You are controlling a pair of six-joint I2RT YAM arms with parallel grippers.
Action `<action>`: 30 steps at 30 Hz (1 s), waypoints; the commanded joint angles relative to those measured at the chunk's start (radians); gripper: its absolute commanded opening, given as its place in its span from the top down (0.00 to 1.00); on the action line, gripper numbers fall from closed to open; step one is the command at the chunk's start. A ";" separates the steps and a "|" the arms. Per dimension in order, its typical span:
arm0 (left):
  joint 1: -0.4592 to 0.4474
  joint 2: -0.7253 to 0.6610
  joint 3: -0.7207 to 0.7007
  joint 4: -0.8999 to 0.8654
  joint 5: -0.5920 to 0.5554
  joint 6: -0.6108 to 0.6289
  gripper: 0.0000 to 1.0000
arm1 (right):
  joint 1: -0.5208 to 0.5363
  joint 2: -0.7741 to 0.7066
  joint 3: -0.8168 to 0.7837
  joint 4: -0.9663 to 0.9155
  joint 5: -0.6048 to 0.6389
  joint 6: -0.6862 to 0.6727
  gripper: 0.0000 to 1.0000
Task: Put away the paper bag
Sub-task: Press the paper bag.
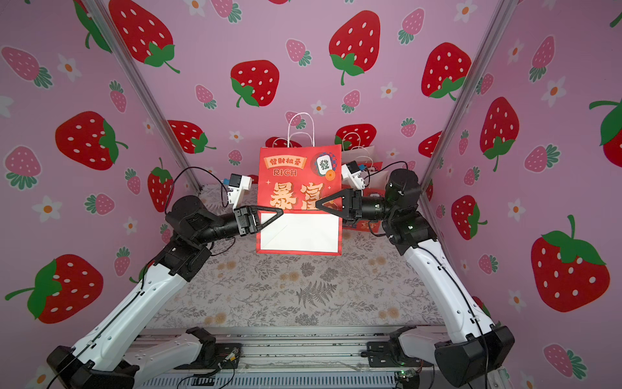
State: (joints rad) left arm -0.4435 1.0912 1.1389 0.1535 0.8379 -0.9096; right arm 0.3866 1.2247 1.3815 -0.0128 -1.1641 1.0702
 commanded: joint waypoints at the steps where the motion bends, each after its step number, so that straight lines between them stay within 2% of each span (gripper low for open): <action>1: -0.002 -0.005 0.029 0.000 -0.013 0.028 1.00 | 0.019 -0.052 0.047 -0.015 0.024 -0.070 0.16; 5: -0.002 -0.004 0.031 0.006 -0.029 0.023 1.00 | 0.061 -0.076 0.050 -0.125 0.089 -0.180 0.15; 10: -0.002 0.004 0.039 0.008 -0.030 0.020 1.00 | 0.095 -0.081 0.045 -0.266 0.176 -0.303 0.22; 13: -0.002 0.003 0.035 0.013 -0.030 0.016 1.00 | 0.100 -0.079 0.031 -0.259 0.186 -0.305 0.41; 21: -0.003 0.001 0.040 0.017 -0.018 0.007 1.00 | 0.104 -0.060 0.057 -0.264 0.206 -0.319 0.61; 26: -0.003 0.004 0.044 0.018 -0.015 0.006 0.99 | 0.106 -0.055 0.070 -0.311 0.232 -0.353 0.82; 30: -0.003 0.017 0.071 0.017 -0.018 0.009 0.65 | 0.108 -0.057 0.068 -0.362 0.247 -0.388 0.93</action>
State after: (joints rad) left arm -0.4435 1.0954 1.1496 0.1497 0.8188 -0.9077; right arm 0.4828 1.1671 1.4220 -0.3286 -0.9188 0.7235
